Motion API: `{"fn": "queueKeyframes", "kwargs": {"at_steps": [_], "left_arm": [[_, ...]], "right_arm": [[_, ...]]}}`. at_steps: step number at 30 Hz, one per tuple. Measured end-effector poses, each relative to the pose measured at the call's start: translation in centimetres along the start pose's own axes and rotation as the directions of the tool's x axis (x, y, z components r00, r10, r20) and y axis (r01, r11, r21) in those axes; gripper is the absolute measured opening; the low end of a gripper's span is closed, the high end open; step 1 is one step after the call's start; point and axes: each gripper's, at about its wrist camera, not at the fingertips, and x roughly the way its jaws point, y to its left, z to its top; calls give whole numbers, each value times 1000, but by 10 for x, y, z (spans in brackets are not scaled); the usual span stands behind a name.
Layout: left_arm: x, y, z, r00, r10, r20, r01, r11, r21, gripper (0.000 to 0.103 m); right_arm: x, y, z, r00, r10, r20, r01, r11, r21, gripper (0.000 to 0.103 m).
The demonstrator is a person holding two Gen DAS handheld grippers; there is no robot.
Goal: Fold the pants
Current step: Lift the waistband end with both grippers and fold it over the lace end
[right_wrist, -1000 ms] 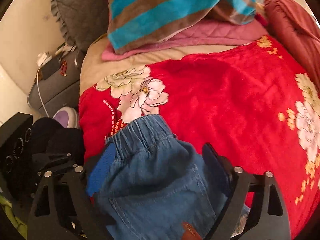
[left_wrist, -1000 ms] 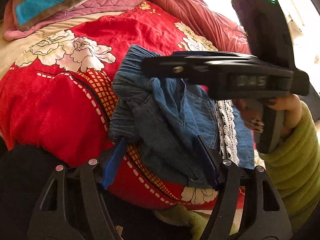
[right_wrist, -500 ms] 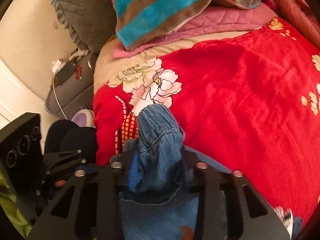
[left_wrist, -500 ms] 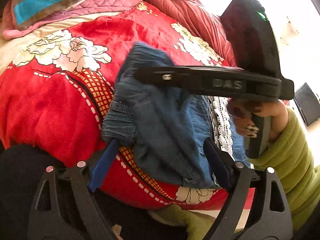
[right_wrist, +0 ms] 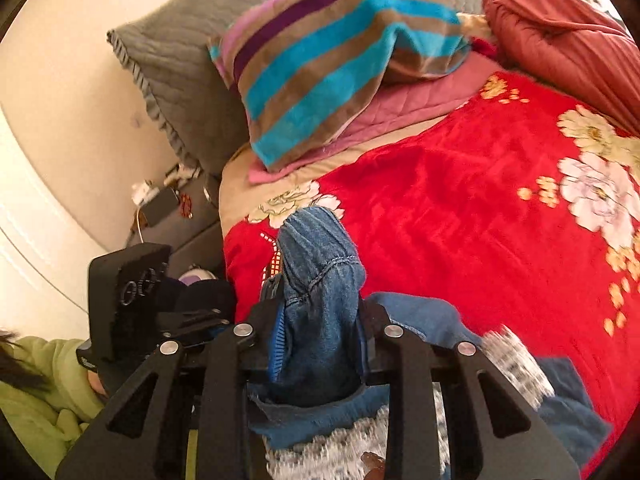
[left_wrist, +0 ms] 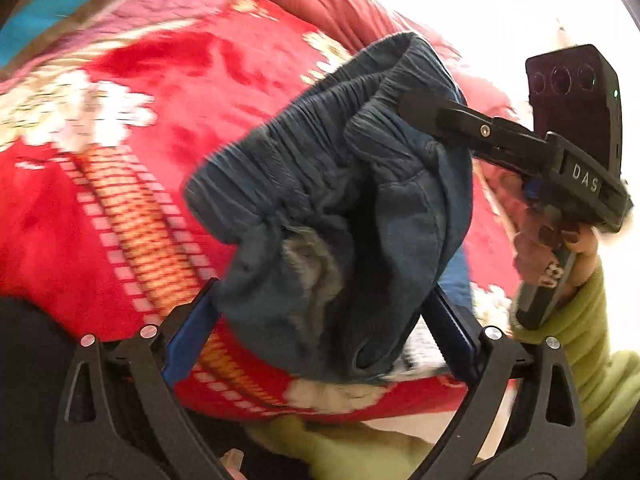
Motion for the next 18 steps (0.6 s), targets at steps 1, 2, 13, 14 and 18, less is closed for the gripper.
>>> {"fn": "queueKeyframes", "kwargs": {"at_steps": [1,2,13,14,18], "left_arm": [[3,-4,2,1000,-25,-10,25,1000,-4,90],[5,-10,4,998,-55,-12,54,998,-6,90],[17,-89,-2,989,-135,-56,145,962,230,89],[23,-95,-8,988,-130,-79,146,955,257,89],[48,-107,-27,983,-104,-153,147,941,305,89]], "right_arm": [[-8,-2,-4,1000,-1,14,1,1000,7,26],[-14,-3,-7,1000,-5,24,5,1000,12,26],[-100,-35,-66,973,-106,205,61,975,215,68],[-107,-39,-75,966,-146,211,94,966,240,68],[-127,-56,-112,950,-249,188,170,918,359,74]]}}
